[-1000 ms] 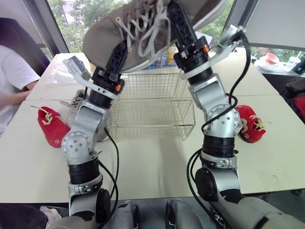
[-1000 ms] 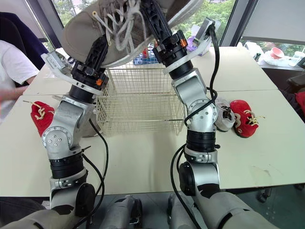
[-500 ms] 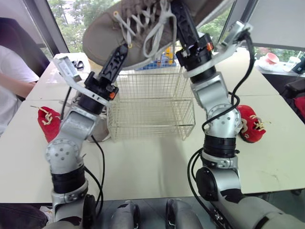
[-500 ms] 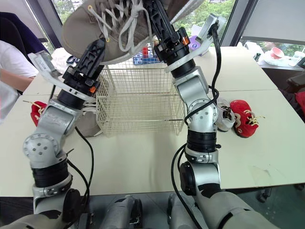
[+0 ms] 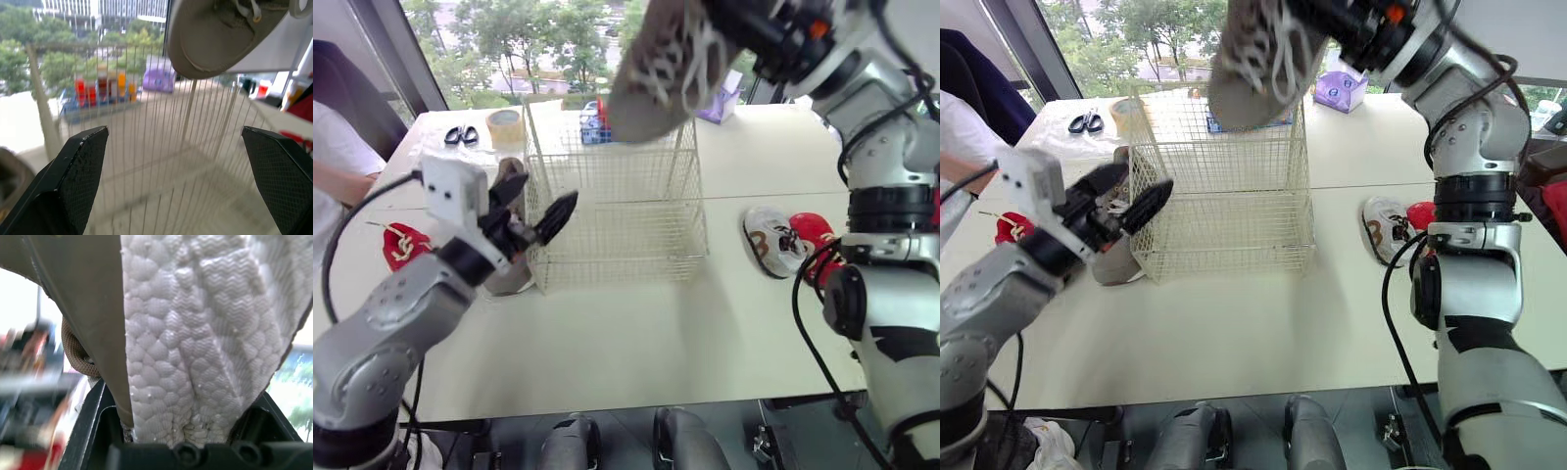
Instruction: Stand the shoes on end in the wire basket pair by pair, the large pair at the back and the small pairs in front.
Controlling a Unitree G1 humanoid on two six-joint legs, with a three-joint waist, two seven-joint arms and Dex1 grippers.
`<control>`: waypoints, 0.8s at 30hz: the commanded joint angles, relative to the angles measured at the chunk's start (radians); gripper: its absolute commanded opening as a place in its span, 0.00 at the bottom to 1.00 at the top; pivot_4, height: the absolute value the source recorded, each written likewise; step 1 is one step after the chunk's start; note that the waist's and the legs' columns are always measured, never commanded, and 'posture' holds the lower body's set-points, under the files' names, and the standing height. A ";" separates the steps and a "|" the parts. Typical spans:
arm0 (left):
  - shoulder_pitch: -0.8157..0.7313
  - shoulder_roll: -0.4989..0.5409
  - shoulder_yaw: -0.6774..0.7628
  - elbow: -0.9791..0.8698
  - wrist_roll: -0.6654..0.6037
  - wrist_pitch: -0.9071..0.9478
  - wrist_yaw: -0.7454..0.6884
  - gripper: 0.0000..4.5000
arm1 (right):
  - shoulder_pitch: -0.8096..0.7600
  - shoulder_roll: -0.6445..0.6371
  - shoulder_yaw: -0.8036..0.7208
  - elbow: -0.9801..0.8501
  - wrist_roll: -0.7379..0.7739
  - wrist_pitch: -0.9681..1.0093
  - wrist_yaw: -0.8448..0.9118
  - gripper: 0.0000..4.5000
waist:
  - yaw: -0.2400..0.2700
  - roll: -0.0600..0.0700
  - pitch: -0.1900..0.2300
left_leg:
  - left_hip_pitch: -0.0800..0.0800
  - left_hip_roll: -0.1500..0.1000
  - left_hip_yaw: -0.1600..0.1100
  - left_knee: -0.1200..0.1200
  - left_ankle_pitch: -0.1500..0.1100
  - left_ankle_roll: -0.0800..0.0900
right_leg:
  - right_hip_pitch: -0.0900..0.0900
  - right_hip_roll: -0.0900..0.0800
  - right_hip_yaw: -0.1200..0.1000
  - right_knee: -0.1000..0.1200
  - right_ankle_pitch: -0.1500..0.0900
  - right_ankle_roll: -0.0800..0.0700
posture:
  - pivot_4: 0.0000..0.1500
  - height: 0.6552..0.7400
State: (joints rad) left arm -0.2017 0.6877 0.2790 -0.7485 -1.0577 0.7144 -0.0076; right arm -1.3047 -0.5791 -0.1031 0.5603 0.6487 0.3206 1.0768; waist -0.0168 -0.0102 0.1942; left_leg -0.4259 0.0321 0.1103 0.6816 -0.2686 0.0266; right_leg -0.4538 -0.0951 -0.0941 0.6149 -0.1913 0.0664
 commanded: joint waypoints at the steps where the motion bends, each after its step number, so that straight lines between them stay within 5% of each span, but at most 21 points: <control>1: 0.072 0.016 0.088 -0.020 0.013 -0.025 -0.046 0.99 | -0.103 -0.006 0.049 0.157 -0.127 -0.137 0.139 0.43 | 0.001 0.001 0.000 | 0.000 0.000 0.000 0.000 0.000 0.000 | 0.000 0.000 0.001 0.000 0.000 0.000 | 1.00 1.00; 10: 0.171 0.004 0.169 -0.028 -0.030 -0.034 -0.088 0.99 | -0.309 0.038 -0.031 0.551 -0.205 -0.278 0.195 0.43 | -0.001 0.000 -0.001 | 0.003 0.000 0.000 0.001 0.000 -0.001 | 0.004 0.000 0.000 -0.001 -0.001 -0.005 | 1.00 1.00; 16: 0.263 -0.003 0.212 -0.073 -0.145 -0.030 -0.100 0.99 | -0.378 0.011 -0.176 0.615 -0.134 -0.132 0.195 0.43 | 0.001 0.001 0.000 | -0.003 0.000 0.000 0.001 0.003 -0.007 | -0.003 -0.002 0.000 -0.001 0.001 -0.002 | 1.00 1.00; 24: 0.296 0.030 0.229 -0.039 -0.158 -0.043 -0.135 0.99 | -0.360 0.025 -0.141 0.630 -0.271 -0.312 0.157 0.43 | 0.001 0.001 0.000 | -0.004 0.000 0.001 0.000 0.001 -0.003 | -0.005 -0.002 0.000 -0.001 0.001 -0.002 | 1.00 1.00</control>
State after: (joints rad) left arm 0.1028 0.7058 0.4733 -0.7836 -1.2110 0.6935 -0.1308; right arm -1.6162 -0.5453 -0.2425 1.2091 0.3956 0.0700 1.2375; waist -0.0153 -0.0088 0.1941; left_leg -0.4298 0.0318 0.1112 0.6816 -0.2681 0.0244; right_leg -0.4584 -0.0968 -0.0939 0.6142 -0.1900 0.0642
